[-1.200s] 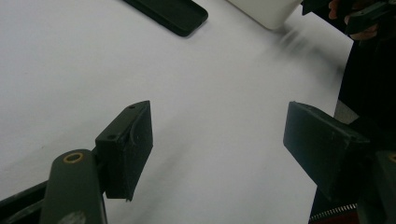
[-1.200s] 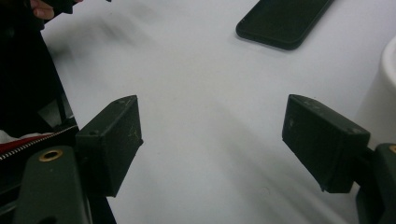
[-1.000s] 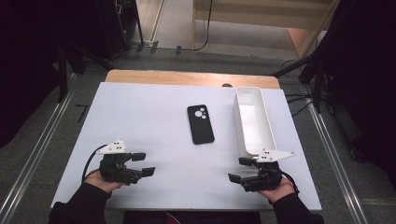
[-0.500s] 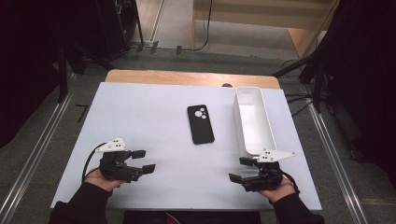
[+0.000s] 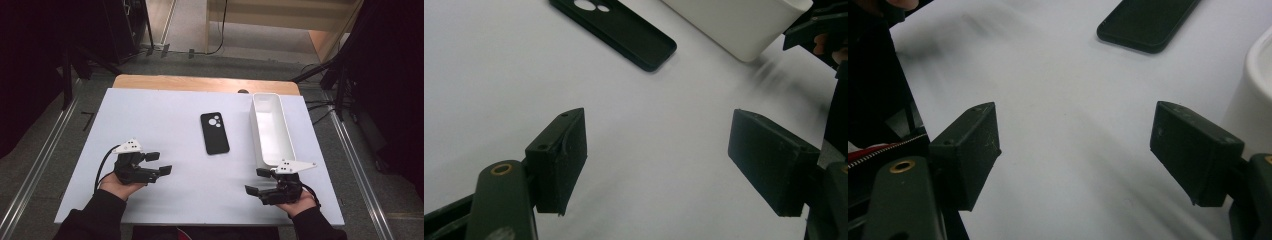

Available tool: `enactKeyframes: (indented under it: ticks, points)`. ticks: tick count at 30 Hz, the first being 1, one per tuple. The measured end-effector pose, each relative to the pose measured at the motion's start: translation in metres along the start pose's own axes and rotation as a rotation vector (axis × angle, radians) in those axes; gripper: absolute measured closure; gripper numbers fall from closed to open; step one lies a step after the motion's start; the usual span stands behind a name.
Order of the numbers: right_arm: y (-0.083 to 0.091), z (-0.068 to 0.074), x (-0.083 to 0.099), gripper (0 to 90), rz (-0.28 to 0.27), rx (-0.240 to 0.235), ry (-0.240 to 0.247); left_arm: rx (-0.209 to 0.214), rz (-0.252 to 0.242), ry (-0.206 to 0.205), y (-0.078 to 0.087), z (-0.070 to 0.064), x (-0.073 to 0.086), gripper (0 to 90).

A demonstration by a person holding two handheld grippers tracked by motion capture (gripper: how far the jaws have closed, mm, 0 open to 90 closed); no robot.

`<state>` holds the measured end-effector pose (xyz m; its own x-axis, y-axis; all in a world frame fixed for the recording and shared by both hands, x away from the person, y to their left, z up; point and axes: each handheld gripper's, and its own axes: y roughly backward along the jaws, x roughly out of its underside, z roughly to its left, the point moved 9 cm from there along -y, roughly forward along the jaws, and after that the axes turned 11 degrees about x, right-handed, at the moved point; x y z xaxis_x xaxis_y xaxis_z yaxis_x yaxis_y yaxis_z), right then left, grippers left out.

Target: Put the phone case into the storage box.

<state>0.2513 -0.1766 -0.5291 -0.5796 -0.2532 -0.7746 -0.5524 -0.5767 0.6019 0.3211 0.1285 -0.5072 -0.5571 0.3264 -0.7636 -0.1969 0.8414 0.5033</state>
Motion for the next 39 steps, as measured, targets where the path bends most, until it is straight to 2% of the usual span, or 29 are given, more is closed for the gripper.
enactKeyframes:
  ticks: [5,11,17,26,39]
  points:
    - [0.000,0.000,0.000,18.2,-0.001,0.000,-0.001,0.000,0.005,0.001,-0.004,0.003,-0.003,23.4]
    - [0.000,0.000,0.000,18.3,-0.002,0.001,-0.003,0.009,0.011,0.028,-0.010,0.005,-0.009,23.8]
    - [0.000,-0.001,0.001,18.3,0.002,0.001,-0.001,0.013,0.029,0.006,-0.016,0.005,-0.014,23.8]
    - [0.001,0.000,0.000,18.3,-0.003,0.000,-0.001,0.024,0.024,-0.003,-0.025,0.007,-0.027,23.9]
    - [0.001,0.000,0.001,18.2,0.002,-0.003,-0.004,0.044,0.054,-0.017,-0.037,0.006,-0.040,23.9]
